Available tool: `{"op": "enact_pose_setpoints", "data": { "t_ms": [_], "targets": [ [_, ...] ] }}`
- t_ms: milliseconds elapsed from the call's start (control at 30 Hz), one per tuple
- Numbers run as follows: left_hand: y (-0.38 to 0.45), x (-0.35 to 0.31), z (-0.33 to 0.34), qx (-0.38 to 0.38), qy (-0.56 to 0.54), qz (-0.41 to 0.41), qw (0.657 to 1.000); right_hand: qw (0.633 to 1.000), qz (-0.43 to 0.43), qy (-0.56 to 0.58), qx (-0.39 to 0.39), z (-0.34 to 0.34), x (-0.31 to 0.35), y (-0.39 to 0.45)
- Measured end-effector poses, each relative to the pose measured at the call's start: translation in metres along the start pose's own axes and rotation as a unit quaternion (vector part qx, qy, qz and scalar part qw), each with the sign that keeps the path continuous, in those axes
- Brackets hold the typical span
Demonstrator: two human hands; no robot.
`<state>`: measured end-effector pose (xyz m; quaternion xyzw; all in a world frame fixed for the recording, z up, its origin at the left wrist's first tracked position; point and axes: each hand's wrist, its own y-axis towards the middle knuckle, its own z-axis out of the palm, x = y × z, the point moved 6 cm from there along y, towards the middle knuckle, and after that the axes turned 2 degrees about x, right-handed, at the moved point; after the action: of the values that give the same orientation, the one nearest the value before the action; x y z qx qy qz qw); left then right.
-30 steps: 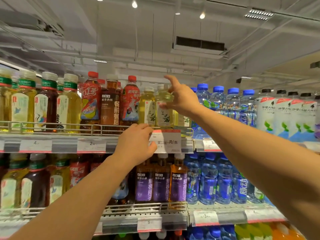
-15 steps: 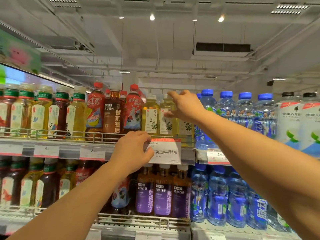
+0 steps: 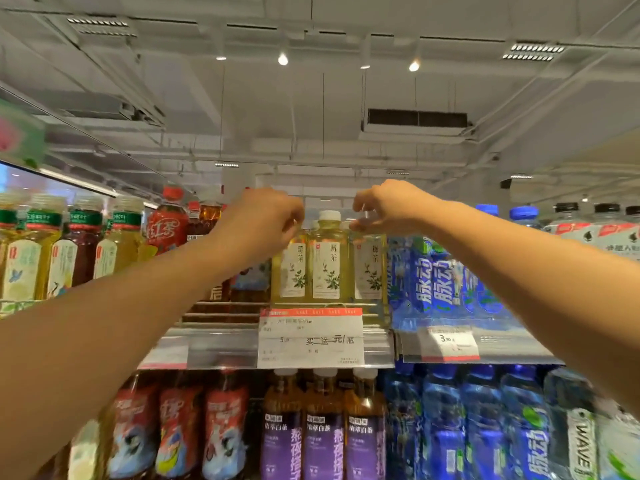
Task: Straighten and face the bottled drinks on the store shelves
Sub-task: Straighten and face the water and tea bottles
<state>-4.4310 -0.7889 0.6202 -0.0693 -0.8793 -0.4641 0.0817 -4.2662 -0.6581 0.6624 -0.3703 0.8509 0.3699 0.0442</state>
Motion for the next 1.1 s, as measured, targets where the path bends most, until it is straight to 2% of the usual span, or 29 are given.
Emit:
{"op": "enact_pose_setpoints", "data": {
  "t_ms": [67,167,300,433,600,733,833,1100],
  "targets": [
    [0.024,0.010,-0.001,0.013,0.026,-0.001,1.000,1.000,0.005,-0.007,0.020,0.002,-0.003,0.004],
    [0.049,0.025,0.015,0.096,0.111,-0.004,0.989,0.997,0.020,0.033,0.069,0.006,-0.008,0.011],
    [0.067,0.032,0.035,0.209,0.091,-0.011,0.974,0.990,0.017,0.084,0.116,0.005,-0.014,0.020],
    [0.081,0.034,0.046,0.262,0.079,-0.010,0.962,0.980,0.014,0.142,0.136,0.010,-0.020,0.023],
    [0.090,0.043,0.049,0.296,0.042,-0.022,0.954,0.970,0.001,0.198,0.139,0.008,-0.021,0.022],
    [0.090,0.046,0.044,0.324,-0.045,-0.040,0.944,0.971,-0.005,0.198,0.133,0.009,-0.022,0.022],
    [0.090,0.045,0.041,0.338,-0.057,-0.043,0.938,0.971,-0.002,0.201,0.128,0.010,-0.024,0.023],
    [0.088,0.042,0.041,0.308,-0.046,-0.036,0.950,0.972,0.008,0.204,0.120,0.008,-0.022,0.024]
  ]
}}
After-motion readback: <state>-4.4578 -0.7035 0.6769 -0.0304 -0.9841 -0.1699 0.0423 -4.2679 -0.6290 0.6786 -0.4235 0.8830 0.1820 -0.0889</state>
